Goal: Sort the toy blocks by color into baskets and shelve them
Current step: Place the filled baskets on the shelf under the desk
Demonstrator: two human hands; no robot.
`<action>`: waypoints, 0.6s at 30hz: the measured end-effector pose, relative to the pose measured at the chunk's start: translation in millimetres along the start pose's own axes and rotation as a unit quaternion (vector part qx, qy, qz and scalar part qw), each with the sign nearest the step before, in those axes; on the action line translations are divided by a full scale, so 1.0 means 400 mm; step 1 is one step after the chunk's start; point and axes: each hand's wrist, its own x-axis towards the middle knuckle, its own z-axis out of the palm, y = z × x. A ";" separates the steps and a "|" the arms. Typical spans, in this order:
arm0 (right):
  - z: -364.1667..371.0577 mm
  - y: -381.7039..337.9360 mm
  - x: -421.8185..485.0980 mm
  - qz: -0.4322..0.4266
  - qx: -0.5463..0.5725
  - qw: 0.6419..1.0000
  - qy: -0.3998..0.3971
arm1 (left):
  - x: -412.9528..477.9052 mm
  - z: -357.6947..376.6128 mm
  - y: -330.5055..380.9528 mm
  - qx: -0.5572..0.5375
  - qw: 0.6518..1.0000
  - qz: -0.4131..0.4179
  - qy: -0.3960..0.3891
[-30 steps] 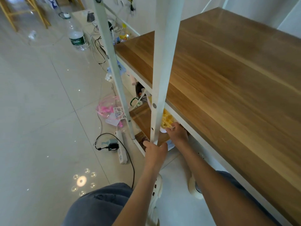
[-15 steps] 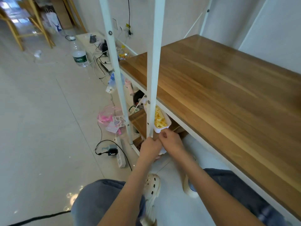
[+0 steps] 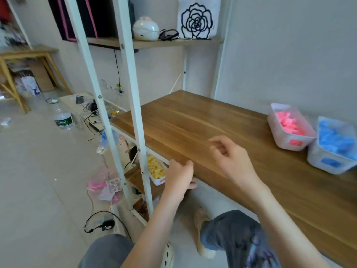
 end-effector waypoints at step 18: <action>-0.286 0.264 0.183 0.246 -0.196 0.940 0.134 | -0.004 0.160 0.101 0.086 0.985 0.095 -0.118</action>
